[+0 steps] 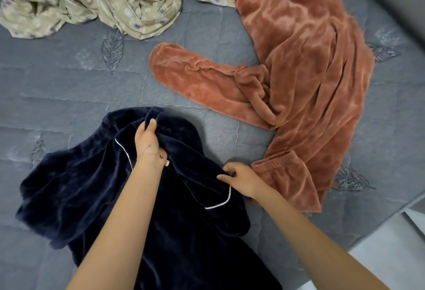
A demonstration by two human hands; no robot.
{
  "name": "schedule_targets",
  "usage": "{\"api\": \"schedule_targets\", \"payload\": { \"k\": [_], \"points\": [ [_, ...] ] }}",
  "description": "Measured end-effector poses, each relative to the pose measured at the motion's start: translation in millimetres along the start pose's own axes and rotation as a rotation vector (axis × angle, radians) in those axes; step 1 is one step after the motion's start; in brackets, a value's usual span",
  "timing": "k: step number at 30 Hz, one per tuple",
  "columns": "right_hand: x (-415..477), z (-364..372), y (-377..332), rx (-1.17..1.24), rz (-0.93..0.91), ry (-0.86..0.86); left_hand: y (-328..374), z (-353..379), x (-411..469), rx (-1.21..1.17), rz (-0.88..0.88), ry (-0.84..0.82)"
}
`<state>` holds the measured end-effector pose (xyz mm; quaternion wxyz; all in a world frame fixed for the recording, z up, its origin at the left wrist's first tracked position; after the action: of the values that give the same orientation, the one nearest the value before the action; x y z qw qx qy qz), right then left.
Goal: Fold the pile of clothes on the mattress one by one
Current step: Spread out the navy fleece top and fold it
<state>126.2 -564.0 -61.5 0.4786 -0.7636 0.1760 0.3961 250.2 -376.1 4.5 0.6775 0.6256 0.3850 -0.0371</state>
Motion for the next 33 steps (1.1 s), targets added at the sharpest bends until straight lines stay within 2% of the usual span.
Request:
{"api": "schedule_targets", "payload": {
  "k": [3, 6, 9, 11, 14, 16, 17, 18, 21, 23, 27, 30, 33],
  "points": [
    [-0.9, -15.1, -8.2, 0.024, -0.056, 0.119, -3.1, 10.5, -3.3, -0.047, 0.001, 0.012],
    [-2.9, -55.0, -23.1, 0.210, -0.097, 0.323, -4.5, 20.6, -3.0, -0.154, -0.018, 0.024],
    [-7.6, -118.6, -38.7, 0.267, -0.179, 0.600, -10.7, 40.9, -9.3, -0.165, -0.026, -0.141],
    [-14.2, -165.3, -48.1, 0.265, -0.220, 0.745, -16.4, 61.3, -21.8, 0.074, 0.056, -0.288],
    [-17.9, -221.3, -57.3, 0.177, -0.203, 0.839, -22.3, 96.7, -46.0, 0.595, 0.376, -0.496],
    [-13.7, -241.2, -62.9, 0.141, -0.159, 0.808, -24.9, 118.8, -65.3, 0.736, 0.532, -0.569],
    [-10.5, -244.9, -65.9, 0.148, -0.133, 0.774, -25.2, 128.8, -74.7, 0.721, 0.547, -0.597],
    [-7.0, -244.6, -69.2, 0.165, -0.099, 0.732, -25.1, 137.6, -84.1, 0.664, 0.509, -0.638],
    [2.3, -227.2, -79.7, 0.210, -0.026, 0.607, -28.1, 154.8, -109.9, 0.431, 0.241, -0.822],
    [4.0, -208.3, -90.0, 0.244, -0.002, 0.504, -31.2, 156.0, -112.5, 0.309, 0.086, -0.866],
    [-1.8, -166.1, -113.6, 0.579, -0.007, 0.223, -25.7, 130.3, -96.5, 0.197, 0.022, -0.719],
    [-1.6, -129.6, -129.3, 0.618, -0.011, 0.129, -16.3, 88.9, -73.1, 0.253, 0.066, -0.584],
    [-1.3, -88.9, -144.6, 0.684, -0.032, -0.012, -9.8, 45.7, -54.5, 0.361, 0.089, -0.549]
  ]
}}
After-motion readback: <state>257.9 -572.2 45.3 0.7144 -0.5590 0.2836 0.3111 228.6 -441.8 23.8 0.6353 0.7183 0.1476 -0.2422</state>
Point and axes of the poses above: each hand's wrist, its own x-axis towards the middle knuckle, its own z-axis out of the palm, y = z × x, the point moved 3 cm from there along x, towards the middle knuckle, and after that the axes turned 8 degrees about z, right-handed, at the moved point
